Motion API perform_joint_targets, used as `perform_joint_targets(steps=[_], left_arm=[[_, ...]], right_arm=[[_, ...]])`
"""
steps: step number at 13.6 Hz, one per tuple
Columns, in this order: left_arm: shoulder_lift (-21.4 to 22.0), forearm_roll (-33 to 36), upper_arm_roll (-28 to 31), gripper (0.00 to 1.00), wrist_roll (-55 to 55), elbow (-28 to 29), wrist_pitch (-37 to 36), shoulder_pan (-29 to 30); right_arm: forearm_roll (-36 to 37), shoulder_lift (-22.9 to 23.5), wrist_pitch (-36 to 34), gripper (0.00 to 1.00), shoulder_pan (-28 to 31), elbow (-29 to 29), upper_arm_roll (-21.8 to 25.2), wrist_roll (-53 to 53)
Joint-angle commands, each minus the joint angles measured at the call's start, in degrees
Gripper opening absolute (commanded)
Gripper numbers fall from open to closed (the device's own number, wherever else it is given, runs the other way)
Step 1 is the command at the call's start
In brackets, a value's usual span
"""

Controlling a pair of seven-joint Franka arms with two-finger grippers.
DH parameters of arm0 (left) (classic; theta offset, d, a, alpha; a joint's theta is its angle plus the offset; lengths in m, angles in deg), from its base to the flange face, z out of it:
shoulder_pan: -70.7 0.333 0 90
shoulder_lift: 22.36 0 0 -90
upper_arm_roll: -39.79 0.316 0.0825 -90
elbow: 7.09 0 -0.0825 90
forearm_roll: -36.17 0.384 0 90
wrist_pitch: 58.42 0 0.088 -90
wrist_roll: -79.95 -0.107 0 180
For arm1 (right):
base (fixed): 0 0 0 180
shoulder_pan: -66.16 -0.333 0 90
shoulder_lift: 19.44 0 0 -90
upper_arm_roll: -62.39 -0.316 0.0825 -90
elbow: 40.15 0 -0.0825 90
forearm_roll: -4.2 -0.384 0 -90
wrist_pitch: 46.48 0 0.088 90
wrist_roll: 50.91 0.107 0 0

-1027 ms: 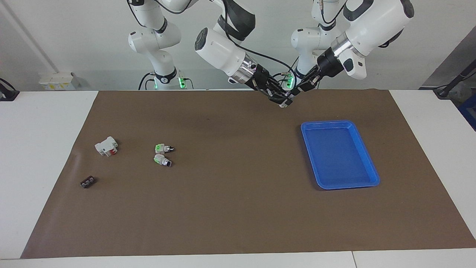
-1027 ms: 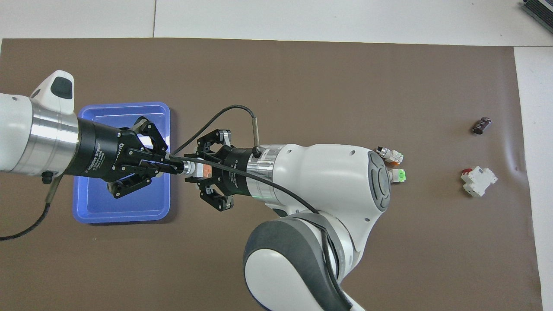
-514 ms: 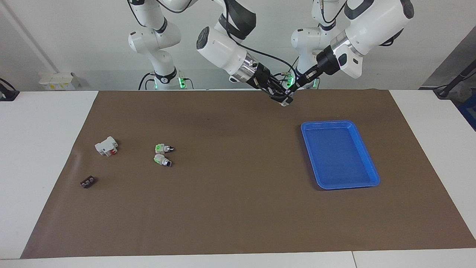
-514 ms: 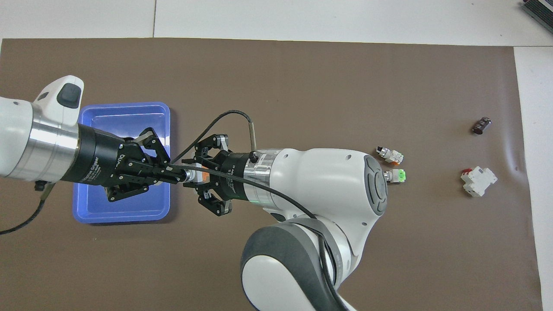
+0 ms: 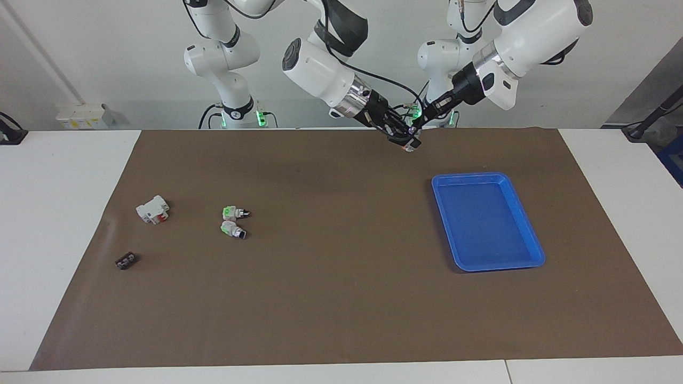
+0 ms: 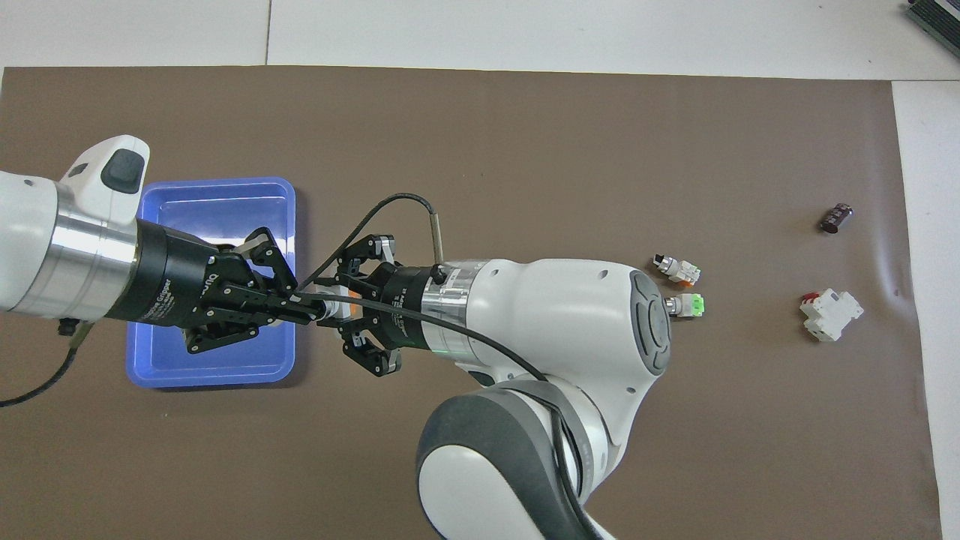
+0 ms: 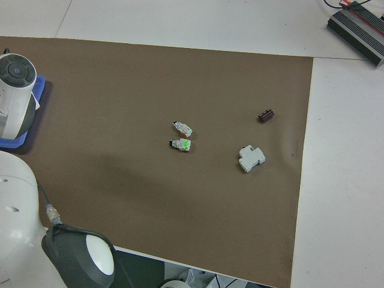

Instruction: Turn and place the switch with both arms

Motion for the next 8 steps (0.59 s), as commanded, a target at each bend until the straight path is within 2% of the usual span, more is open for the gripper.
perform_joint_targets(steps=[1, 2, 3, 4, 5, 6, 7, 8], left_arm=[[4.2, -1.6, -0.4, 0.0, -0.4, 3.9, -8.0, 0.1], [4.2, -1.6, -0.4, 0.0, -0.4, 3.9, -7.8, 0.1], [4.2, -1.4, -0.4, 0.0, -0.5, 4.0, -7.6, 0.1], [4.3, -1.3, -0.3, 0.0, -0.6, 4.4, -7.3, 0.2], [4.5, -1.2, -0.2, 0.0, -1.1, 4.7, -7.2, 0.5], [4.6, -1.2, -0.2, 0.0, -1.8, 5.2, -7.3, 1.3], [4.8, -1.2, -0.2, 0.0, -2.1, 5.3, -7.3, 1.4], [4.9, -1.2, -0.2, 0.0, -2.3, 5.4, -7.3, 1.5]], right_arm=[[-0.6, 2.2, 4.4, 0.0, 1.3, 2.7, 0.8, 0.4], [-0.6, 2.2, 4.4, 0.0, 1.4, 2.6, 0.8, 0.5], [-0.6, 2.2, 4.4, 0.07, 1.4, 2.7, 0.8, 0.2], [-0.4, 2.3, 4.5, 0.29, 1.4, 2.7, 0.9, 0.2], [-0.3, 2.3, 4.5, 0.43, 1.4, 2.7, 0.9, 0.2], [-0.3, 2.2, 4.4, 0.47, 1.5, 2.6, 0.9, 0.2], [-0.1, 2.2, 4.4, 0.58, 1.5, 2.6, 1.0, 0.2], [0.3, 2.2, 4.4, 0.88, 1.5, 2.5, 1.0, -0.5]])
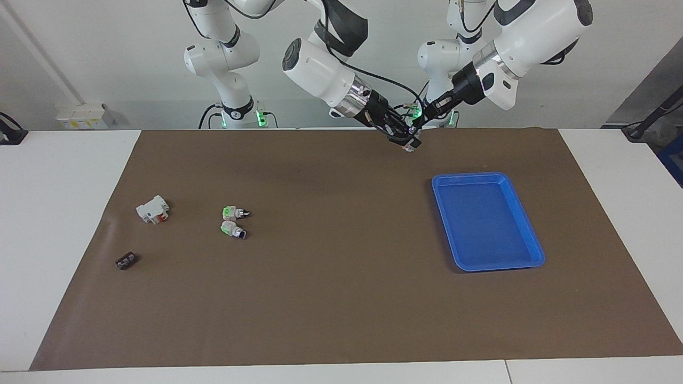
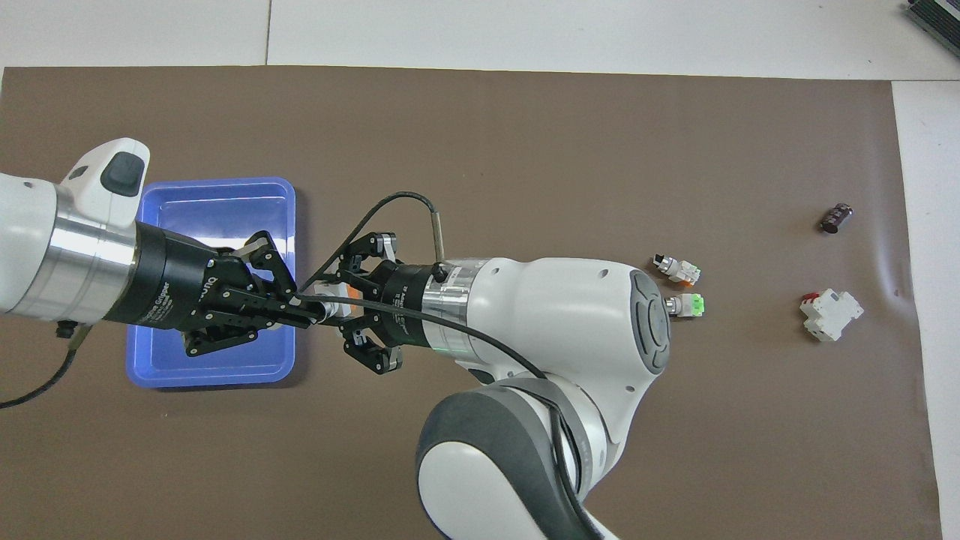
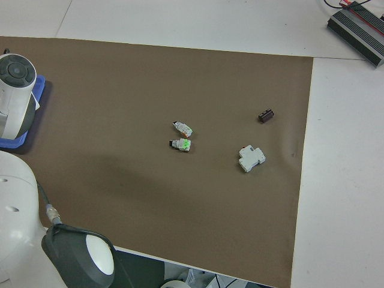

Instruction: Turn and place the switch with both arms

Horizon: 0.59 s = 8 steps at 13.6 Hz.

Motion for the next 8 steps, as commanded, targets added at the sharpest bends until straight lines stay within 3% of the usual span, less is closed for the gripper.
perform_joint_targets(steps=[1, 6, 8], left_arm=[[4.7, -0.7, -0.2, 0.0, -1.5, 5.1, -6.5, 1.6], [4.7, -0.6, -0.2, 0.0, -1.8, 5.2, -6.3, 2.2], [4.7, -0.6, -0.2, 0.0, -1.8, 5.2, -5.9, 2.4]], right_arm=[[1.3, 1.1, 3.4, 1.0, 1.8, 2.3, 1.0, -1.9], [1.7, -4.1, 2.6, 1.0, 4.1, -2.7, 1.2, -2.9], [4.9, -5.0, -1.3, 1.0, 5.9, -2.8, 1.2, -7.5]])
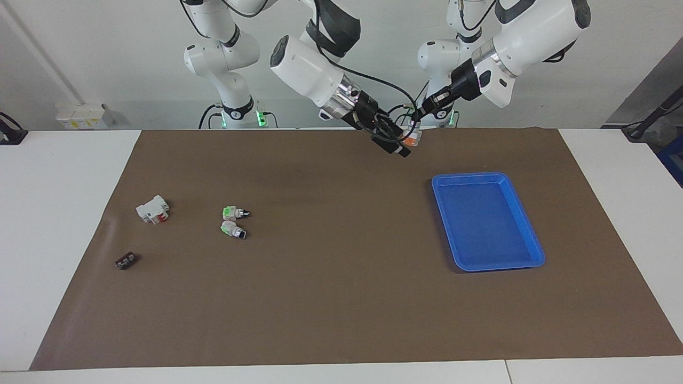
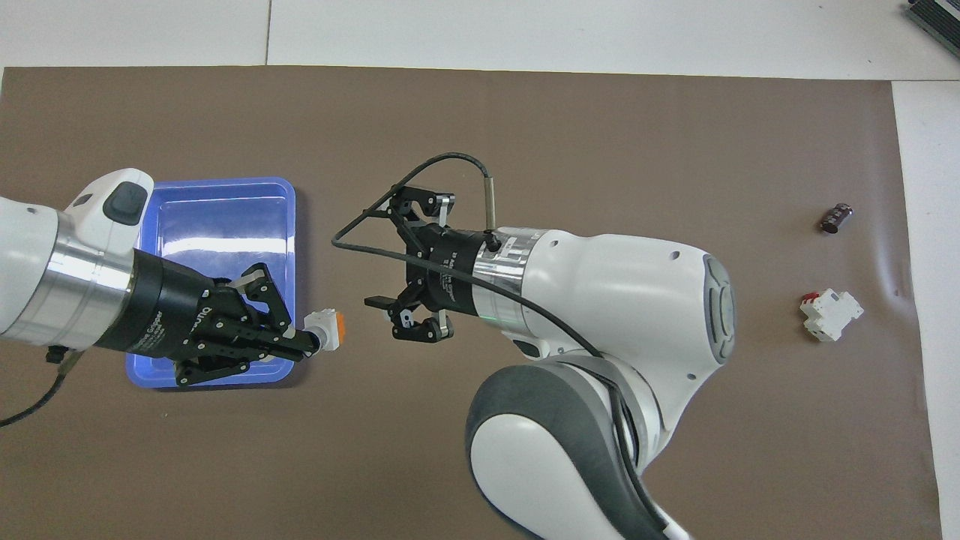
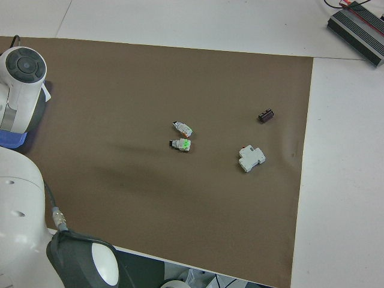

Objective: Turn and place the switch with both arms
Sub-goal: 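Lower the switch into the tray while the right gripper withdraws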

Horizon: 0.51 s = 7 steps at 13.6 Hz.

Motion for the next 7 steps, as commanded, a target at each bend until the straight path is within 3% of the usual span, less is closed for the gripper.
perform_joint_targets(steps=[1, 4, 7], left_arm=[[2.4, 0.2, -0.2, 0.0, -1.0, 2.4, -0.6, 1.0], [2.6, 0.6, -0.1, 0.0, -3.6, 3.6, 1.9, 2.2], [3.8, 4.3, -0.1, 0.0, -5.6, 7.5, 5.7, 2.7]], right_arm=[[4.6, -2.8, -5.2, 1.0, 3.3, -2.0, -0.2, -7.2], [9.8, -3.7, -10.8, 1.0, 8.0, -2.0, -0.3, -14.5], [22.4, -3.6, -13.5, 1.0, 11.8, -2.0, -0.2, -20.7]])
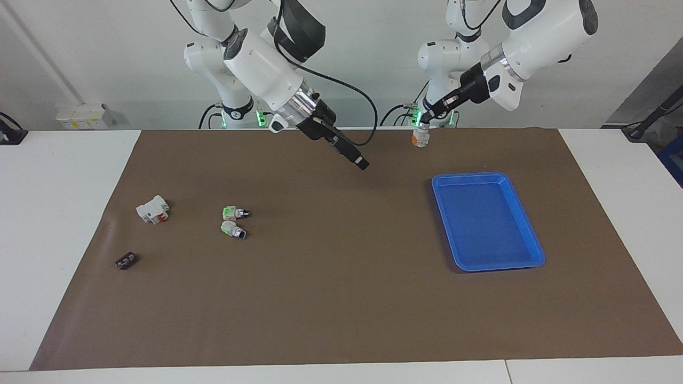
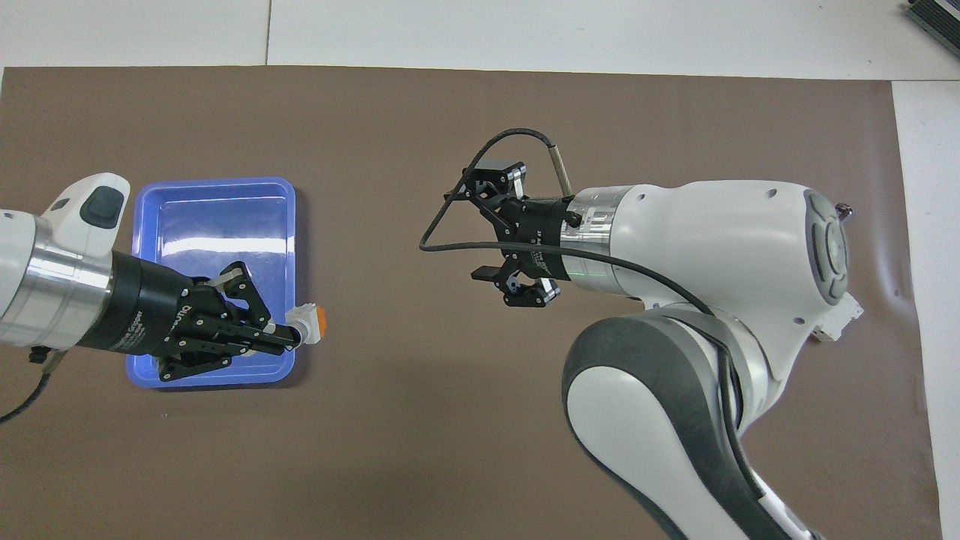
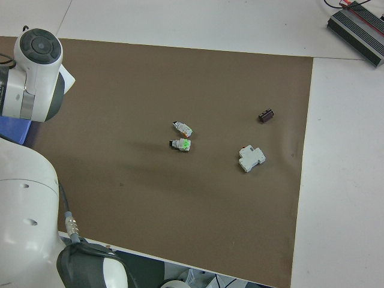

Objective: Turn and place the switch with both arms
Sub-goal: 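Lower the switch into the tray while the right gripper withdraws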

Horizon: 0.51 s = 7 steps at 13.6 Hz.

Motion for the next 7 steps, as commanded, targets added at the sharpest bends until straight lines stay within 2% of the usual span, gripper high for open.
perform_joint_targets(steps=[1, 3, 5, 7], left_arm=[[2.4, 3.9, -0.3, 0.0, -3.8, 4.7, 2.5, 1.0], [0.3, 6.6, -0.3, 0.0, -7.9, 4.9, 2.6, 2.7], [-3.3, 12.9, -0.2, 0.0, -14.8, 4.6, 2.6, 2.8], [-6.3, 16.3, 2.1, 0.0, -23.7, 4.6, 2.1, 3.1]], right_arm=[[11.9, -1.4, -3.7, 1.0, 3.9, -1.5, -0.5, -7.1], [21.3, -1.4, -7.3, 1.0, 7.4, -1.5, -0.5, -15.6], [30.1, -1.4, -10.6, 1.0, 9.8, -1.1, -0.4, -24.8], [36.5, -1.4, -12.4, 1.0, 10.5, 0.2, -0.4, -27.7]])
